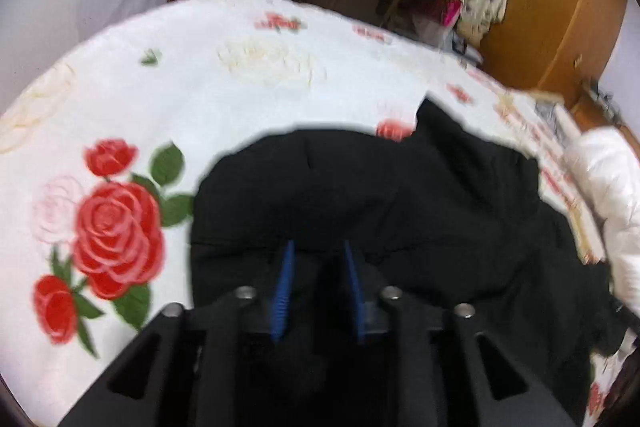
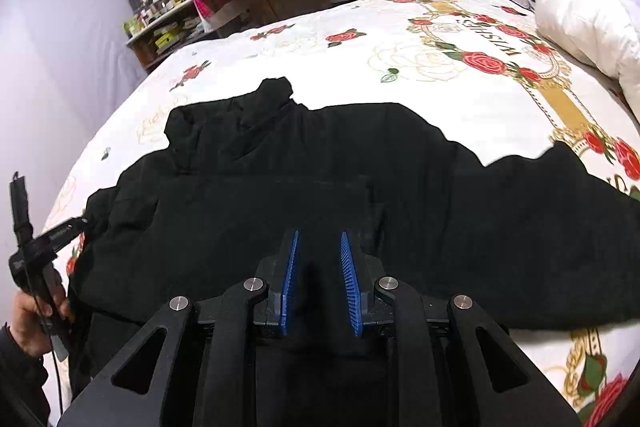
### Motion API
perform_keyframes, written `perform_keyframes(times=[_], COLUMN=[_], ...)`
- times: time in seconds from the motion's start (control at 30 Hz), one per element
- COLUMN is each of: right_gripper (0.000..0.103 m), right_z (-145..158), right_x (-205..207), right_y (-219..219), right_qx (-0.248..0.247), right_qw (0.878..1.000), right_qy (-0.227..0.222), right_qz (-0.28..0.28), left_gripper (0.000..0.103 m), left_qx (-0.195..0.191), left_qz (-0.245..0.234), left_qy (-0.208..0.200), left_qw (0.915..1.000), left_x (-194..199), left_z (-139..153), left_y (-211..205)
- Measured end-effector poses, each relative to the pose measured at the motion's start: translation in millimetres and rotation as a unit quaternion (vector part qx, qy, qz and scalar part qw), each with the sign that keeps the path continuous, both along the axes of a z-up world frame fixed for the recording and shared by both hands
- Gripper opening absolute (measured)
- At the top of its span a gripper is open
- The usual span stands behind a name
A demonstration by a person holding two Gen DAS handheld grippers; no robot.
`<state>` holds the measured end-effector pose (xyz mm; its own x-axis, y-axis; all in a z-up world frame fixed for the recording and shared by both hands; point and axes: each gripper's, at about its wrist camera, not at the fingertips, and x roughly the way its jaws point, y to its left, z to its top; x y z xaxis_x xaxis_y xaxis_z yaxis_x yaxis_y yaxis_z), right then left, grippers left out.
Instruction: Fold large clothes
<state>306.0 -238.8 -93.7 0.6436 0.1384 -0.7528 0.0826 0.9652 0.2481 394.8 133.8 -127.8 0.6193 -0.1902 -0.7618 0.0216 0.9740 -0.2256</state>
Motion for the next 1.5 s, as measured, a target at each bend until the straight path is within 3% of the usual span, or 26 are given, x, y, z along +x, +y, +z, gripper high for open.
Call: perform_keyframes(times=[0.1, 0.2, 0.23, 0.43, 0.7, 0.97, 1.0, 1.03, 1.1, 1.5], right_gripper=[0.022, 0.022, 0.022, 0.022, 0.022, 0.023, 0.031, 0.05, 0.068, 0.068], right_z=[-13, -54, -56, -27, 7, 35, 37, 40, 46, 63], right_x=[5, 22, 24, -2, -83, -164, -171, -180, -195, -254], right_y=[0, -2, -4, -10, -29, -50, -53, -56, -62, -103], right_qx=[-0.004, -0.009, -0.005, -0.013, 0.013, 0.03, 0.034, 0.038, 0.048, 0.074], right_qw=[1.0, 0.995, 0.994, 0.997, 0.999, 0.998, 0.998, 0.998, 0.998, 0.994], right_qy=[0.011, 0.099, 0.102, 0.072, 0.039, 0.03, 0.029, 0.028, 0.021, -0.002], right_qz=[0.002, 0.021, 0.025, 0.019, -0.014, -0.035, -0.036, -0.038, -0.042, -0.083], left_gripper=[0.039, 0.044, 0.045, 0.046, 0.046, 0.046, 0.046, 0.046, 0.046, 0.046], left_qx=[0.039, 0.051, 0.047, 0.01, 0.044, 0.052, 0.055, 0.057, 0.055, 0.05], left_qz=[-0.016, -0.023, -0.023, -0.019, -0.037, -0.061, -0.062, -0.064, -0.073, -0.115], left_qy=[-0.002, 0.003, 0.011, 0.002, -0.022, -0.037, -0.04, -0.042, -0.044, -0.036], left_qw=[0.9991, 0.9984, 0.9986, 0.9998, 0.9981, 0.9961, 0.9957, 0.9954, 0.9948, 0.9915], left_x=[7, 8, 8, -24, -117, -199, -208, -215, -230, -288], left_z=[-15, -15, -12, 23, 60, 97, 102, 106, 114, 132], left_y=[-14, -21, -19, -19, -62, -111, -114, -117, -123, -166])
